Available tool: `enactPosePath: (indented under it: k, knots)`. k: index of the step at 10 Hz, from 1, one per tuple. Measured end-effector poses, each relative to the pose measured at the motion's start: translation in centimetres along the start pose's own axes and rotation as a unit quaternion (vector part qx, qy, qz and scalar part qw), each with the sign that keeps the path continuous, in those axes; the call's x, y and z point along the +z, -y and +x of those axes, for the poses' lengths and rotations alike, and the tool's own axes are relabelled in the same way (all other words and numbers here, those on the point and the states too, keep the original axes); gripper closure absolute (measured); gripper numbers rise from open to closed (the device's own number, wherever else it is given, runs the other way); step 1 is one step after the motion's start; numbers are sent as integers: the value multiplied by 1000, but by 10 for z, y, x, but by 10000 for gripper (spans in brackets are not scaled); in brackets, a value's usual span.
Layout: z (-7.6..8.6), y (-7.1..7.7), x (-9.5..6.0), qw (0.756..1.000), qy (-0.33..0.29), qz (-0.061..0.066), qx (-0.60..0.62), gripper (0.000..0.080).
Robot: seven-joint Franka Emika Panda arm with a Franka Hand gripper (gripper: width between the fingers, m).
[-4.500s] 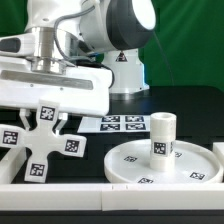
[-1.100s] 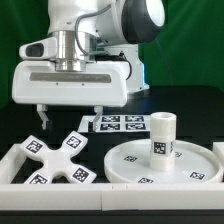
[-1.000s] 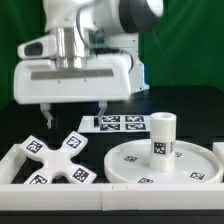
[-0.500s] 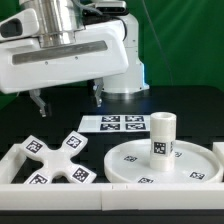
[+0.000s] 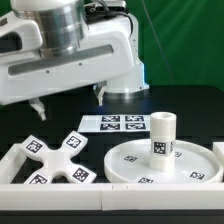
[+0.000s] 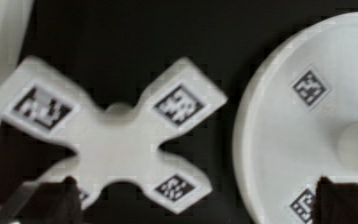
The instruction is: Assemble round table
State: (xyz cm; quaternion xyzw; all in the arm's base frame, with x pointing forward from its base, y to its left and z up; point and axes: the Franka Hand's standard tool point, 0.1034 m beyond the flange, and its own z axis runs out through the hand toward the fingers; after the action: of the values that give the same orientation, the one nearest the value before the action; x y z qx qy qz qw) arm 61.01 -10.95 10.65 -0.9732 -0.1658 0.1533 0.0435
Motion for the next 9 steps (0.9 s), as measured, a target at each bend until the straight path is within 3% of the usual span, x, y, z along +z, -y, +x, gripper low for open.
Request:
enactPosePath:
  k: [1, 2, 5, 6, 7, 8, 9]
  knots:
    - [2, -5, 9, 999, 12, 4, -35, 151]
    - [1, -4, 11, 999, 17, 9, -29, 151]
    - [2, -4, 12, 999, 17, 8, -32, 151]
    - [6, -11, 13, 1000, 23, -7, -12, 151]
    - [14, -12, 12, 998, 31, -41, 21, 151]
    - [21, -16, 15, 999, 15, -50, 8, 151]
    - [15, -32, 22, 999, 2, -45, -4, 151]
